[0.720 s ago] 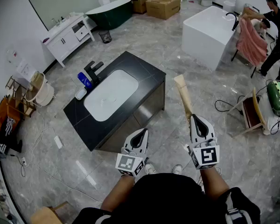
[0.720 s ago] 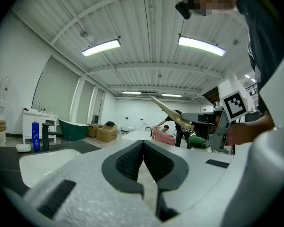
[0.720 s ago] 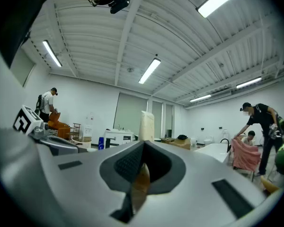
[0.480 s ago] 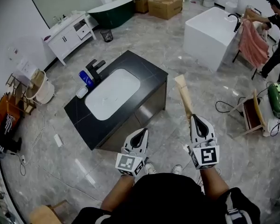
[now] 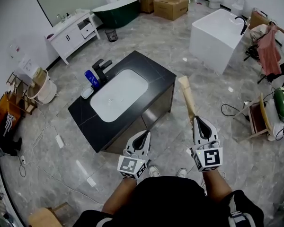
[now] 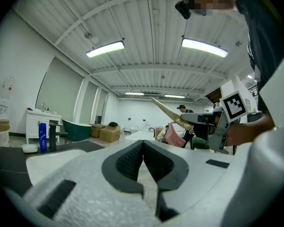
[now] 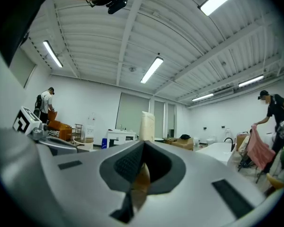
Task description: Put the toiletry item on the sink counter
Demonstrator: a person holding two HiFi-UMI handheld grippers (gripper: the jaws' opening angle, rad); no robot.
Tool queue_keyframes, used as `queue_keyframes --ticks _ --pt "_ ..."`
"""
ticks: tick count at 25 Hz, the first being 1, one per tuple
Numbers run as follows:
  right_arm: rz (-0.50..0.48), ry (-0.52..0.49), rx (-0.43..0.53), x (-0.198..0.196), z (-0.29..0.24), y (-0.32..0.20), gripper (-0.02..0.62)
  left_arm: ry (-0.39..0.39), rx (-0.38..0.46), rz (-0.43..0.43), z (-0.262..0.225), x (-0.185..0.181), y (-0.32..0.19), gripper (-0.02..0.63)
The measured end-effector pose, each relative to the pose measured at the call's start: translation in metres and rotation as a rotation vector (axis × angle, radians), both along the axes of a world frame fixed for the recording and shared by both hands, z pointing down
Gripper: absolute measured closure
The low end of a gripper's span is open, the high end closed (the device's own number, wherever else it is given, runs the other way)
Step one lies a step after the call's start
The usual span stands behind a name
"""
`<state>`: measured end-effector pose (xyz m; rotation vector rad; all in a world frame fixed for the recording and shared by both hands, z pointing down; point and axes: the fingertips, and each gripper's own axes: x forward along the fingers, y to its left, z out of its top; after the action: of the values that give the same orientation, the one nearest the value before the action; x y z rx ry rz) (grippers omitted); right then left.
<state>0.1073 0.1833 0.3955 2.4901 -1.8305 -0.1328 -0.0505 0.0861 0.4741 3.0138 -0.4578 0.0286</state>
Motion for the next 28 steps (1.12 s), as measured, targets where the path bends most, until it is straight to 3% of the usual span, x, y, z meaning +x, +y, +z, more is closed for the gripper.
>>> queue_keyframes --ticks 8,15,28 --pt "0.015 0.012 -0.012 -0.022 -0.004 -0.030 0.589 -0.001 0.018 -0.022 0.001 -0.035 -0.029 0.597" --pt "-0.038 0.018 -0.031 -0.022 0.004 -0.065 0.589 -0.032 0.006 -0.070 0.015 -0.049 -0.051 0.597" --pt "-0.162 -0.014 -0.038 0.035 0.026 -0.187 0.589 -0.061 0.008 -0.214 0.012 -0.005 -0.146 0.597"
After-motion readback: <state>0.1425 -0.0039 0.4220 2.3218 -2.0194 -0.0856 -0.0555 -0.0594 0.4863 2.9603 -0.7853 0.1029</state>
